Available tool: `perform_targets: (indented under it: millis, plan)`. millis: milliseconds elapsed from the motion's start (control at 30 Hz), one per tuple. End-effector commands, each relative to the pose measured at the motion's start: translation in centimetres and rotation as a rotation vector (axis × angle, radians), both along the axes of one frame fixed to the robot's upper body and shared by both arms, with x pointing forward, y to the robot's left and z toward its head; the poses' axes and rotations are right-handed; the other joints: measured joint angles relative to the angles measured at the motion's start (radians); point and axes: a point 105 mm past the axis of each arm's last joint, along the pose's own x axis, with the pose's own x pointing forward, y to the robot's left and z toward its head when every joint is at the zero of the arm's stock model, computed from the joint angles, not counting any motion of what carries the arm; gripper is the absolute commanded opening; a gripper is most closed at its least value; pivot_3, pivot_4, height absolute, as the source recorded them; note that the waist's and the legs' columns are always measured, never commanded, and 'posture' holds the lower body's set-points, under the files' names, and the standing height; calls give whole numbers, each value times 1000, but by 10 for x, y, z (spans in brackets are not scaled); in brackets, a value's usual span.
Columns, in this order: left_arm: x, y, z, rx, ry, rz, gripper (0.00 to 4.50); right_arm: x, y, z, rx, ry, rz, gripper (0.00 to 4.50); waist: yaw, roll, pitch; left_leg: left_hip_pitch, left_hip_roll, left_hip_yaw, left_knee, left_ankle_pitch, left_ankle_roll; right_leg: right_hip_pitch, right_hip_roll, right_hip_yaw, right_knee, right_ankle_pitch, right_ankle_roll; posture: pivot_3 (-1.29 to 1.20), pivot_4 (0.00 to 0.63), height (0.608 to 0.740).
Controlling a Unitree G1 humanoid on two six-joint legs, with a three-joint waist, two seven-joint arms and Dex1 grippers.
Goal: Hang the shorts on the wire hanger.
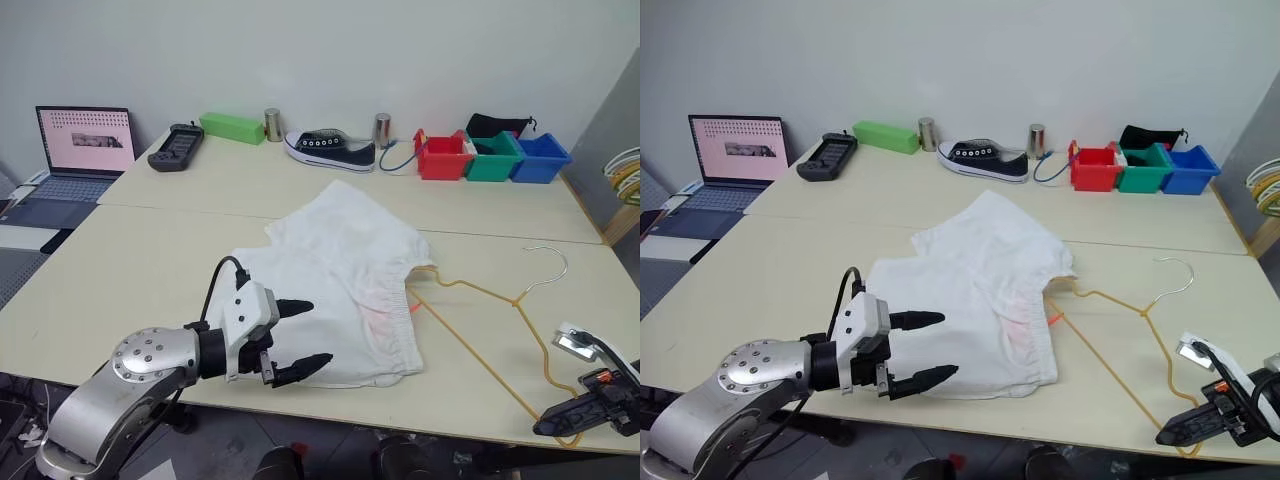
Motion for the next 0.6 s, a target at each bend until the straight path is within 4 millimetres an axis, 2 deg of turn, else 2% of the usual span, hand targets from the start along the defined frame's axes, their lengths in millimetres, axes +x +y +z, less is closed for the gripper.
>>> perform_targets:
  millis: [33,200,333,433,600]
  plan:
    - [0,-1,4,13,-32,-19,4486,5,20,12,75,-49,44,0,-2,0,0,0,0,0,0,0,0,0,0,0,0,0,0,-208,60,740]
    - [0,-4,4,13,-36,-28,4486,15,31,-6,51,-44,-12,0,-2,0,0,-1,1,0,0,-1,-1,0,1,0,0,1,2,-208,60,740]
    - [1,-2,4,22,-39,-30,4486,15,29,-19,7,-39,-34,0,-1,0,-1,-3,0,-1,0,-1,-1,-2,1,0,0,1,3,-201,50,740]
    - [0,-2,3,24,-39,-30,4486,13,25,-23,-20,-49,-30,0,-1,0,-1,-4,-1,-1,1,-1,-1,-3,1,0,1,1,3,-208,49,740]
    - [0,-5,2,23,-40,-37,4486,21,27,-27,-24,-19,-104,0,-4,0,-2,-4,0,-1,1,-1,-1,-3,1,0,1,1,3,-210,47,740]
